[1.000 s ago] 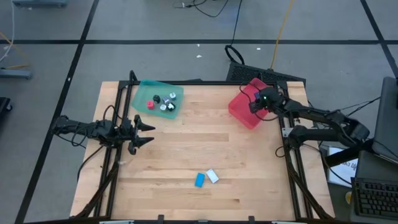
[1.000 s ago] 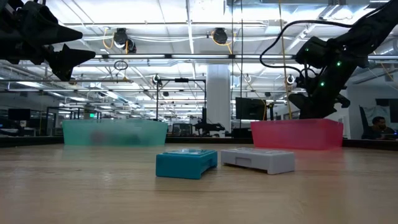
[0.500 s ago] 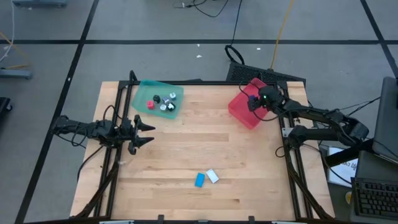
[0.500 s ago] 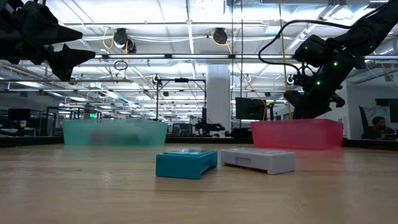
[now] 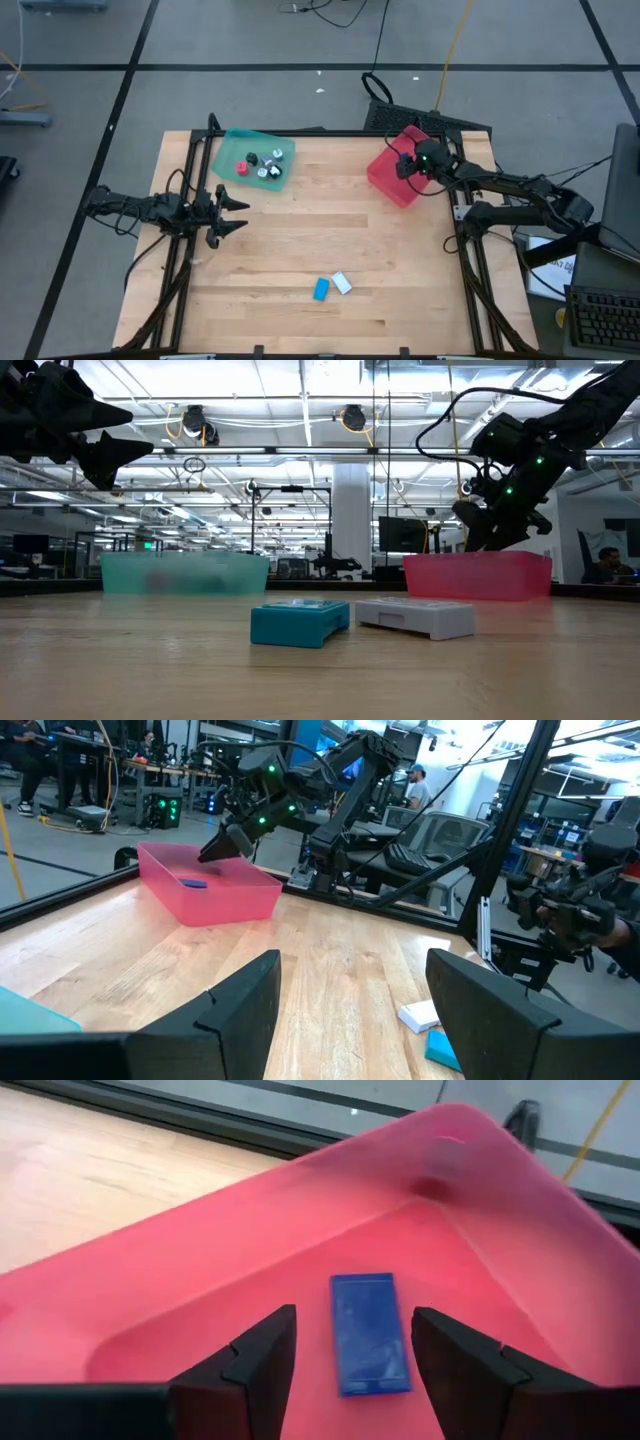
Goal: Pick & Place Office items
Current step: Put the white digital clock into the red bin
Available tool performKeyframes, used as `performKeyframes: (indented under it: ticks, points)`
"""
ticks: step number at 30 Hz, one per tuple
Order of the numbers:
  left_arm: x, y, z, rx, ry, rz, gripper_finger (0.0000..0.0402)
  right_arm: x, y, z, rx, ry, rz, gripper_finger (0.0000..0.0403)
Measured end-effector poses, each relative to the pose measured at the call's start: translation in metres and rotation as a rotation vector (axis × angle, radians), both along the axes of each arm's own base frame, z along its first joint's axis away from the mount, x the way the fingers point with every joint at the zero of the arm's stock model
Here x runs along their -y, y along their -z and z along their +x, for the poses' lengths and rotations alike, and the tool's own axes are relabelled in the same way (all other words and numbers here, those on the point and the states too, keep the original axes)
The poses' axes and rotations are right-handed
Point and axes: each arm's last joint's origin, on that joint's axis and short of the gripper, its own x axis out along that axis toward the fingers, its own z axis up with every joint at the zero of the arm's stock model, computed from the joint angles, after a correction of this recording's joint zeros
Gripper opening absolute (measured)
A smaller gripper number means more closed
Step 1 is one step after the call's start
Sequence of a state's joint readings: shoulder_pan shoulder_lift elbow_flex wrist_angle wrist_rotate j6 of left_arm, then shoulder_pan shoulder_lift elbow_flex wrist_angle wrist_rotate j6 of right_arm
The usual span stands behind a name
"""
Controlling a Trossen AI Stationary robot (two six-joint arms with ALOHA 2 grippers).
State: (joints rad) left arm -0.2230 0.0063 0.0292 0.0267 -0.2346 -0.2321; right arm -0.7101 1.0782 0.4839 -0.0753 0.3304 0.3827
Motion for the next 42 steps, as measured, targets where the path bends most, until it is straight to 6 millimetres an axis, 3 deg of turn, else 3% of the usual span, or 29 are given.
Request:
performKeyframes:
  ticks: [9, 17, 23, 28, 36, 42]
  points:
    - [0.000, 0.000, 0.000, 0.000, 0.000, 0.000, 0.0253, -0.015, -0.012, 0.026, 0.218, -0.240, -0.005, 0.0187]
    - [0.000, 0.000, 0.000, 0.000, 0.000, 0.000, 0.0253, -0.048, -0.025, 0.055, 0.444, -0.458, -0.100, 0.0181]
    - [0.000, 0.000, 0.000, 0.000, 0.000, 0.000, 0.0253, -0.084, -0.019, 0.063, 0.674, -0.618, -0.157, 0.0181]
    - [0.000, 0.000, 0.000, 0.000, 0.000, 0.000, 0.0253, -0.114, -0.020, 0.070, 0.748, -0.764, -0.147, 0.0181]
    - [0.000, 0.000, 0.000, -0.001, 0.000, 0.000, 0.0253, -0.170, -0.016, 0.085, 0.773, -1.037, -0.150, 0.0181]
    - [0.000, 0.000, 0.000, -0.001, 0.000, 0.000, 0.0253, -0.222, -0.015, 0.117, 0.688, -1.271, -0.242, 0.0181]
